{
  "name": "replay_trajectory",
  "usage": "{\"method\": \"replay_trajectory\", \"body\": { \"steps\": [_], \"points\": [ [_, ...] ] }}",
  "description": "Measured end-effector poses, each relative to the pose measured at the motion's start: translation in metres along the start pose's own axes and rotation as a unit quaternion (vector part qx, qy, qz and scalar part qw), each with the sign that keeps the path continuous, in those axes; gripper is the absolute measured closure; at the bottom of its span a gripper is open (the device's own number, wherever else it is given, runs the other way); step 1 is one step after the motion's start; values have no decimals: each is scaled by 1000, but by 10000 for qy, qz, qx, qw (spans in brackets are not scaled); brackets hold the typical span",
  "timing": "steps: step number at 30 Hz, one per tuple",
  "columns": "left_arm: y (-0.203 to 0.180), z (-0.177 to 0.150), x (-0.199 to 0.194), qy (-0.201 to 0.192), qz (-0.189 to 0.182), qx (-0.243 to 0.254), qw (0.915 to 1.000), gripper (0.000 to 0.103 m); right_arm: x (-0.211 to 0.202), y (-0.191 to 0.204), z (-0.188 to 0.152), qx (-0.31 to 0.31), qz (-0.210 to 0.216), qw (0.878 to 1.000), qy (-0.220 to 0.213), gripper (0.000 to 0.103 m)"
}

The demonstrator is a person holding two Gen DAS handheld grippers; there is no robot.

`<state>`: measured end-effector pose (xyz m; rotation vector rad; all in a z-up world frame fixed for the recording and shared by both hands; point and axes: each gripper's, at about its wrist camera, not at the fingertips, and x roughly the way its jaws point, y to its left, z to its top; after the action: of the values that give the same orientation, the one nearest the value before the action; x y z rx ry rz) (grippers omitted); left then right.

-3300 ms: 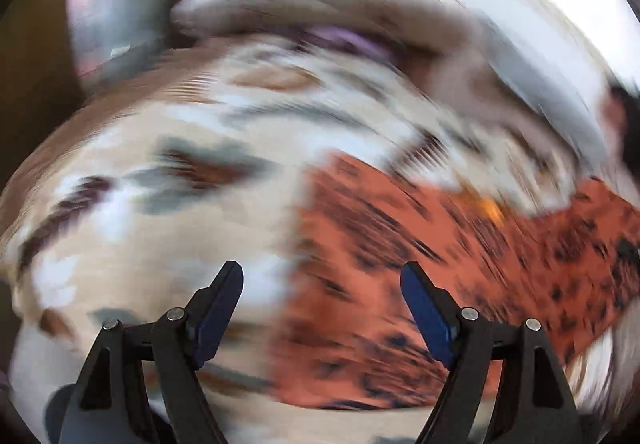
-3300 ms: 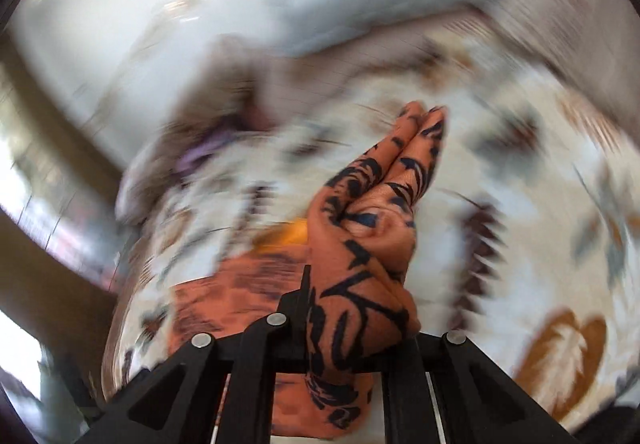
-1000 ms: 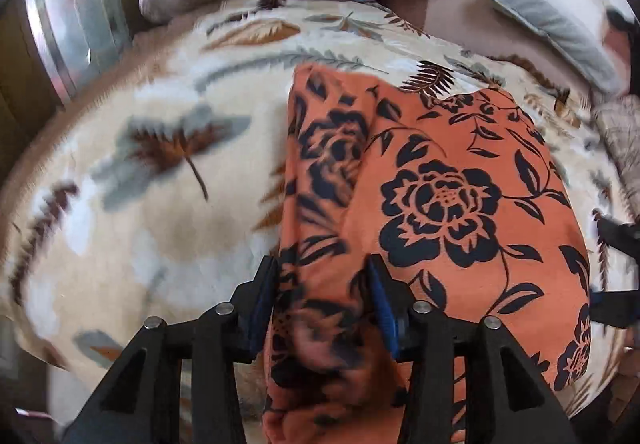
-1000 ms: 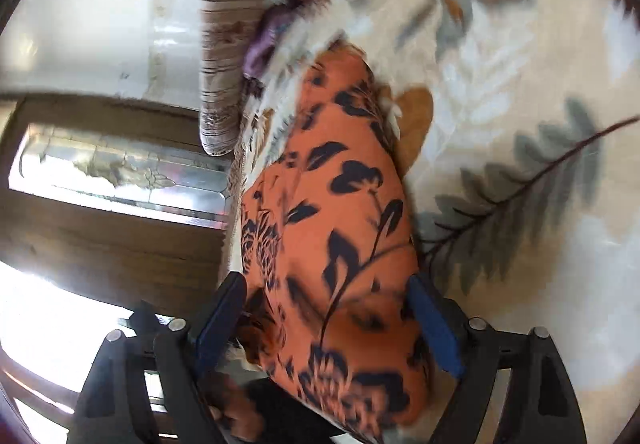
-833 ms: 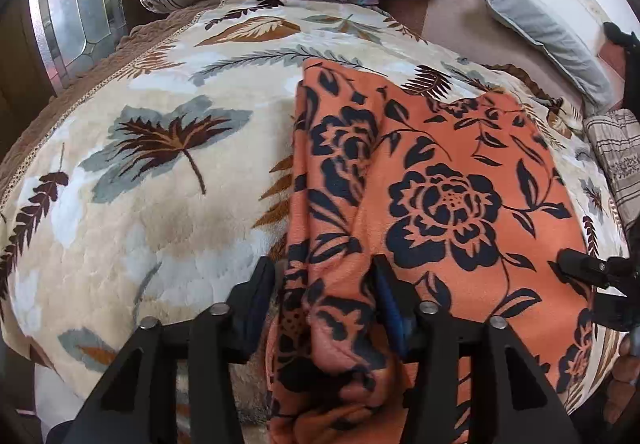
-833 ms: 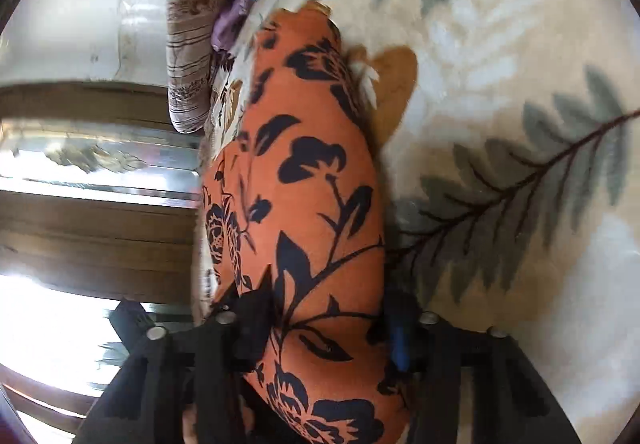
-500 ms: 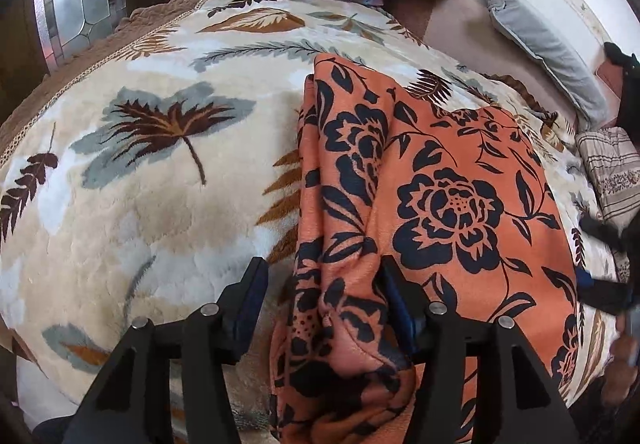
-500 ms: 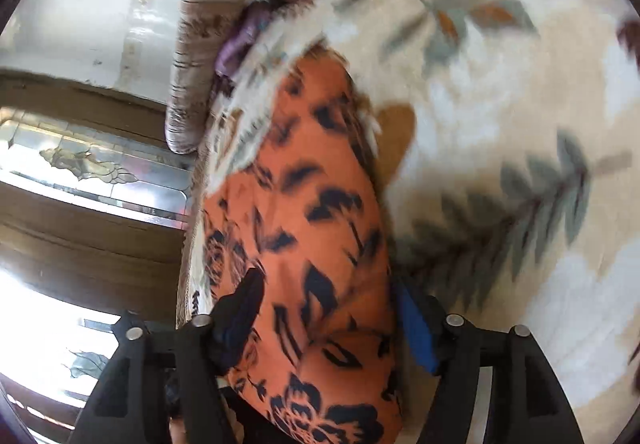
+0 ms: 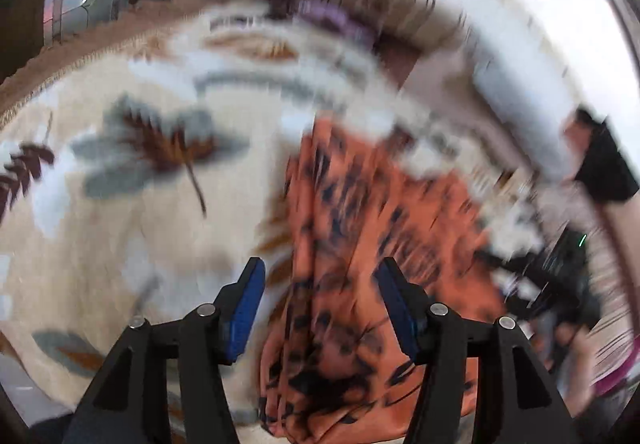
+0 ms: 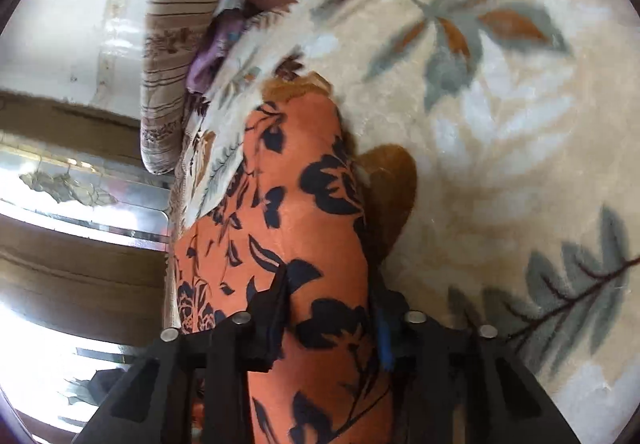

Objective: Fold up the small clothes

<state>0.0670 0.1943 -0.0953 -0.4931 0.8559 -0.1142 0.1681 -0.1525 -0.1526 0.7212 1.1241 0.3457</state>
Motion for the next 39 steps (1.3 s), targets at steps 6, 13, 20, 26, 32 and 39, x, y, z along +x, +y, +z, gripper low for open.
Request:
{"method": "replay_trajectory", "body": {
  "steps": [6, 13, 20, 26, 32, 39],
  "points": [
    [28, 51, 41, 808, -715, -605, 9923, 44, -39, 69, -22, -1274, -55, 9907, -469, 42],
    [44, 69, 114, 1629, -631, -1077, 9787, 69, 5, 69, -84, -1867, 75, 9815, 417, 41],
    [13, 49, 34, 1014, -522, -440, 9925, 61, -20, 66, -91, -1958, 170, 9799, 328, 37],
    [4, -25, -18, 989, -208, -100, 9948, 57, -34, 51, -101, -1734, 409, 9837, 256, 37],
    [24, -47, -19, 1042, -62, -533, 9931, 76, -35, 36, -96, -1270, 806, 9880, 348, 36],
    [18, -50, -7, 1255, 265, -206, 9915, 64, -40, 19, -94, -921, 1147, 9886, 329, 35]
  ]
}}
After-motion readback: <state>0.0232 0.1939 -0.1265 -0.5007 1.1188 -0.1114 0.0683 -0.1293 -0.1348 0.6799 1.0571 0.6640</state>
